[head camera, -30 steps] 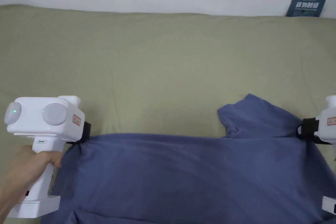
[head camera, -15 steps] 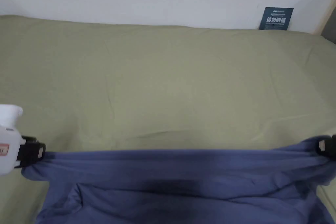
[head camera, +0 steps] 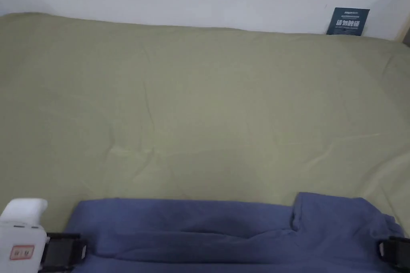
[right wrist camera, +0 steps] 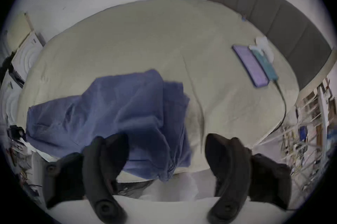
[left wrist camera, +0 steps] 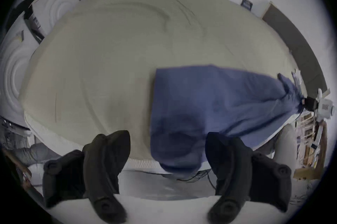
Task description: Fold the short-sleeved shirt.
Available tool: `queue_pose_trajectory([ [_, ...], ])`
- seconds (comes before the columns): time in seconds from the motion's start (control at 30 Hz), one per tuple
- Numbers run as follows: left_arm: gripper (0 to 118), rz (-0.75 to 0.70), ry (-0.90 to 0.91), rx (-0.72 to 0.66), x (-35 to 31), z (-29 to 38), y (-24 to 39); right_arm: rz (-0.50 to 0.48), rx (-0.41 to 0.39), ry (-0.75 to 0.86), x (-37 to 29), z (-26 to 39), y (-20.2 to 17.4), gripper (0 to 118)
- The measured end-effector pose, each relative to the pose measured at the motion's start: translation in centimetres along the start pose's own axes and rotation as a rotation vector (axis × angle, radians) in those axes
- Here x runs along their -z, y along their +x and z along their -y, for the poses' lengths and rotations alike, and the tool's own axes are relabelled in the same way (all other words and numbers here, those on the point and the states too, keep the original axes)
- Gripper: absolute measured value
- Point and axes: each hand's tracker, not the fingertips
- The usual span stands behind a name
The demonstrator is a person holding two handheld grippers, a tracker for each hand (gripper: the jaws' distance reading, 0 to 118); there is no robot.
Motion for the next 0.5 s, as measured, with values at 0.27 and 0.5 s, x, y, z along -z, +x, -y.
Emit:
queue_pose_trajectory([
  [0.27, 53, 0.141, 0.132, -0.073, -3.6, -2.6, 1.1, -0.161, 0.019, 0.239, -4.5, -3.1, -5.3, 0],
  [0.5, 0, 0.142, 0.108, -0.134, 0.2, -1.1, -0.5, -0.276, 0.047, 0.225, -1.8, -2.6, -11.3, 0],
])
